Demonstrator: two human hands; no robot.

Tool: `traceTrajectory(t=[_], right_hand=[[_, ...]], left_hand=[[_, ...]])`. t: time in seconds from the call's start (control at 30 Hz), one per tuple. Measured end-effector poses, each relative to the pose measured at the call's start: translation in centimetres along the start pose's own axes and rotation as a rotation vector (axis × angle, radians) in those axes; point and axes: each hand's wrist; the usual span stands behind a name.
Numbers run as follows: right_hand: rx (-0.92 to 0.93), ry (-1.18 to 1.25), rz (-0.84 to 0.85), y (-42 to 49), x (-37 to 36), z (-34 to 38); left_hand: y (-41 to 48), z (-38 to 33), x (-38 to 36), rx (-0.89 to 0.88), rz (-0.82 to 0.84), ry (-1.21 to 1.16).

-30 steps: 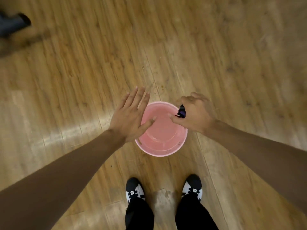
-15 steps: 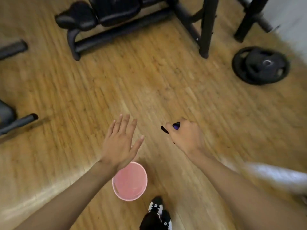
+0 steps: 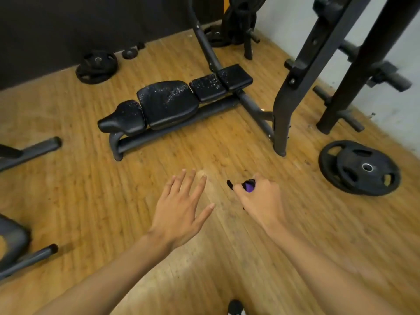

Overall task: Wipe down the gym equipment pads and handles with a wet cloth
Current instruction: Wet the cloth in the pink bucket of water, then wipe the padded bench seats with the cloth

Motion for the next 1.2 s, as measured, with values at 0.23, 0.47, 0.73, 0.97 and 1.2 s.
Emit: traceTrajectory(t=[0.23, 0.47, 0.73, 0.97, 1.2], right_hand=[[0.078, -0.12, -0.057, 14.3, 3.4, 7.2], [0.046, -0.15, -0.05, 29.1, 4.2, 13.8], [-0.089, -0.119, -0.088, 44.8, 3.7, 20.4], [-0.233, -0.031, -0.21, 57.8, -0.2, 20.0], [-0.356, 0.006, -0.177, 71.0, -4.4, 16.1]], left_hand=[[15.9, 6.2, 7.1, -0.007, -0.075, 0.011], [29.7, 13.7, 11.0, 0.014, -0.074, 0.022], [43.5, 25.2, 12.8, -0.141, -0.032, 0.059], [59.1, 32.5, 9.5, -0.307, 0.043, 0.15], [75.7, 31.2, 4.1, -0.464, 0.148, 0.174]])
Point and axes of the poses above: each hand's wrist, its own y-axis towards the middle knuckle, its own x-axis out of the back of the hand, z = x × y, and after that the axes turned 8 degrees about z, right-handed
